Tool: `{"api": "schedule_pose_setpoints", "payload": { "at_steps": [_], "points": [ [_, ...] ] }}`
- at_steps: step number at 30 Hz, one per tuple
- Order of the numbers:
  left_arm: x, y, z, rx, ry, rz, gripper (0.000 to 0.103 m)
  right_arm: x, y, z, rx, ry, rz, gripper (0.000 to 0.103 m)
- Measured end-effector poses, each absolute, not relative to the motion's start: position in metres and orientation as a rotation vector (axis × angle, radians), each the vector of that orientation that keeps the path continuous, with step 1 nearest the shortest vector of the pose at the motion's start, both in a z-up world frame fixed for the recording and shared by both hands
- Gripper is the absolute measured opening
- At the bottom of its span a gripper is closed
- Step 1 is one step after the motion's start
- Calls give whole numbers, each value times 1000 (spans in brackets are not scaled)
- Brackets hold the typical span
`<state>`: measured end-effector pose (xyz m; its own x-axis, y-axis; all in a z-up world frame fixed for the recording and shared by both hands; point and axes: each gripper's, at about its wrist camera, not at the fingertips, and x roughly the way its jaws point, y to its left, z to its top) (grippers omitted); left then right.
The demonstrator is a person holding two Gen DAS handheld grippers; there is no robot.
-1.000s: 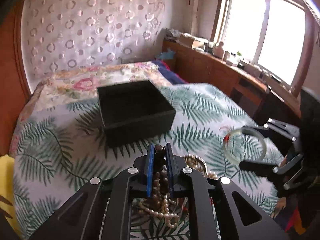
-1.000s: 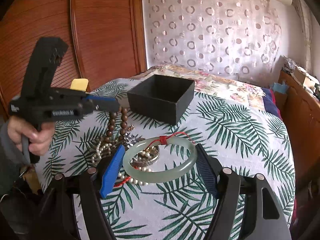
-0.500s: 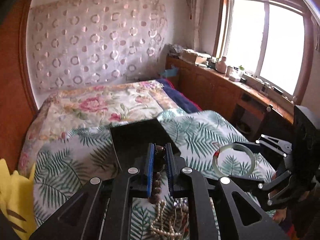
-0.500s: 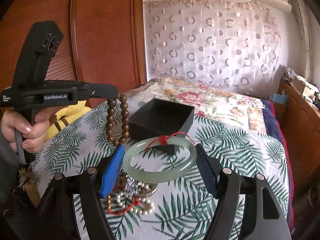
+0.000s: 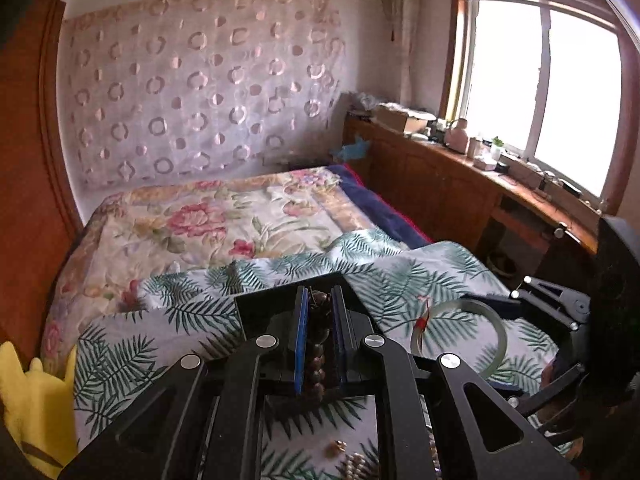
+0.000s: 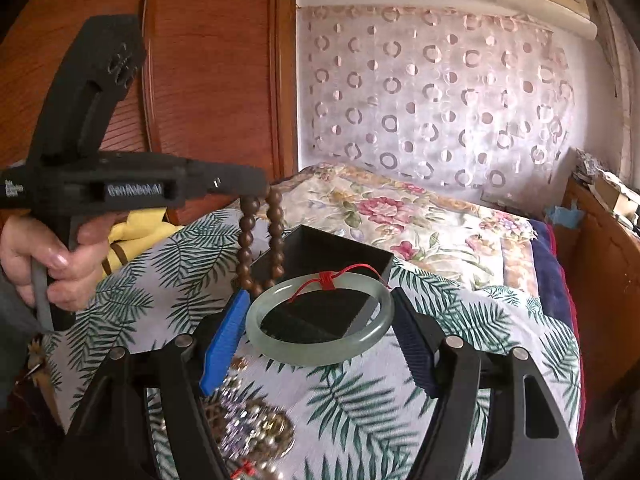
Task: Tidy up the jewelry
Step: 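Carry both pieces into the black box and open both tools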
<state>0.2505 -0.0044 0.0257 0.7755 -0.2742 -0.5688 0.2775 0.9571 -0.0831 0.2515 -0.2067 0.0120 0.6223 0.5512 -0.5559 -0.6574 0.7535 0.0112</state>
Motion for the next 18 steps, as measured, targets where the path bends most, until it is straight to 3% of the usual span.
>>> {"api": "schedule_pose_setpoints", "payload": {
  "at_steps": [11, 13, 17, 18],
  "points": [
    [266, 5, -14, 42, 673, -228, 15, 287, -174, -11, -237, 634, 705, 74],
    [263, 9, -17, 36, 674, -226, 35, 292, -168, -15, -248, 644, 706, 74],
    [255, 25, -20, 15, 666, -206, 49, 302, -156, -23, -272, 667, 702, 74],
    [254, 28, -21, 12, 664, -199, 59, 304, -153, -26, -276, 673, 701, 74]
  ]
}}
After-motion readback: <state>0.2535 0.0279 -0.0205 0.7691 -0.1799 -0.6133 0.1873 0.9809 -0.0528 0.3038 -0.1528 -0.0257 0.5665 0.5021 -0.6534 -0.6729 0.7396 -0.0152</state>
